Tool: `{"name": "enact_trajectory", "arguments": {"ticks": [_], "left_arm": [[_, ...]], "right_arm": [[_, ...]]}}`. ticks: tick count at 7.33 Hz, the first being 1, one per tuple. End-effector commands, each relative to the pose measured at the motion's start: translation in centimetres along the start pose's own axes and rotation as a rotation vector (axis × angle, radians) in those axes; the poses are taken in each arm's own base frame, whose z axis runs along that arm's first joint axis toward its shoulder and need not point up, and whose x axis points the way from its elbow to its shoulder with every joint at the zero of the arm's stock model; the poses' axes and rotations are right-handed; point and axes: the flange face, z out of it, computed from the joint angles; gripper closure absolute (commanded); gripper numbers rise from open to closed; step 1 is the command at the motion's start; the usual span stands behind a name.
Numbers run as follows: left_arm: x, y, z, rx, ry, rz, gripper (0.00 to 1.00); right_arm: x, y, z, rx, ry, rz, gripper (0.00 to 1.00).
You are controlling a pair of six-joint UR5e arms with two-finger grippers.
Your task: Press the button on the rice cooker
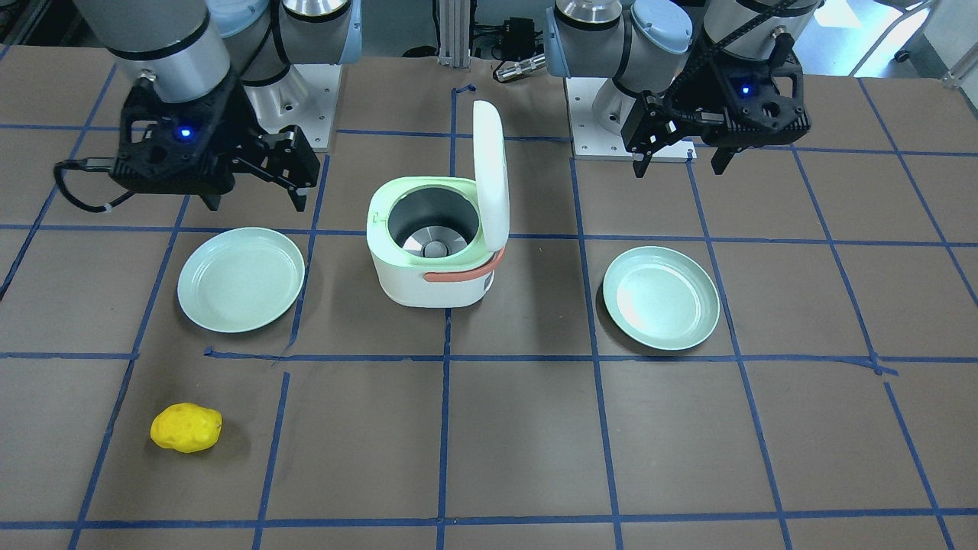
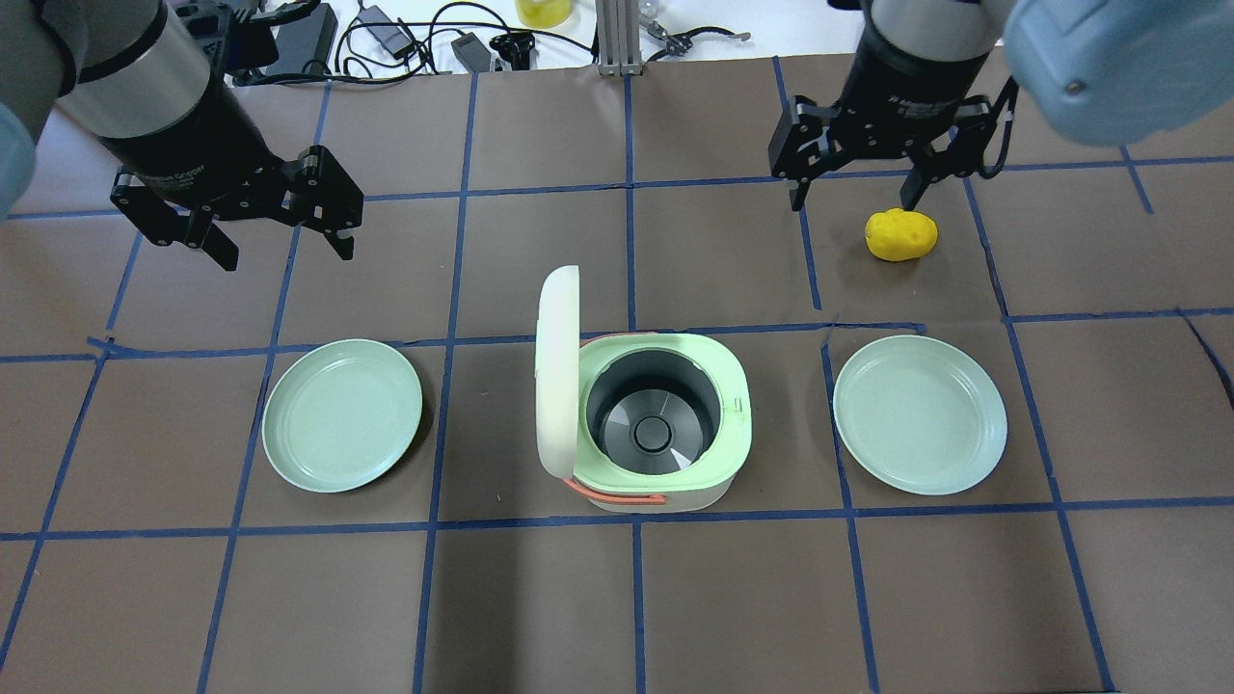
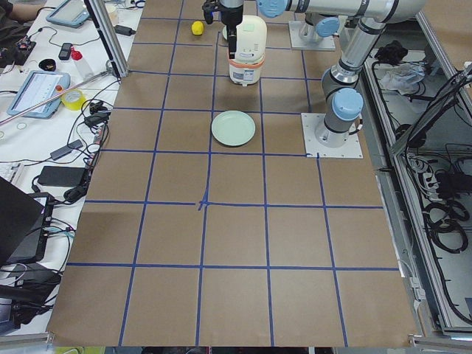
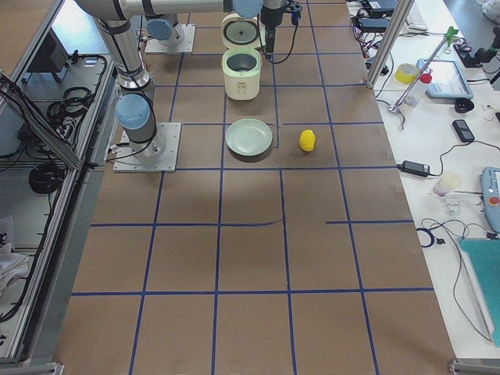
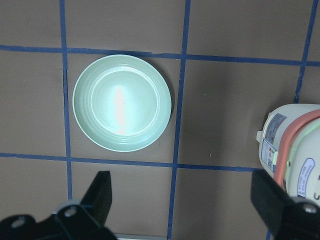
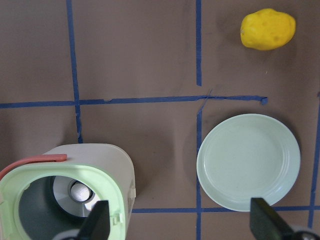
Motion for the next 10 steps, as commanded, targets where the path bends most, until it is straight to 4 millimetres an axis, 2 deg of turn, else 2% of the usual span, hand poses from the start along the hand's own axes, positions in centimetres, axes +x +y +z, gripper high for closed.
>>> {"name": "enact_trajectory", "arguments": {"ticks": [1,10], "left_arm": [[0.00,0.00,0.00,0.000,0.000,0.001,0.00],[0.00,0.00,0.00,0.000,0.000,0.001,0.00]], "right_arm": [[3.39,-1.08,-1.66,0.031,0.001,0.001,0.00],[4.01,-1.64,-1.64,0.099,0.055,0.013,0.00]]}}
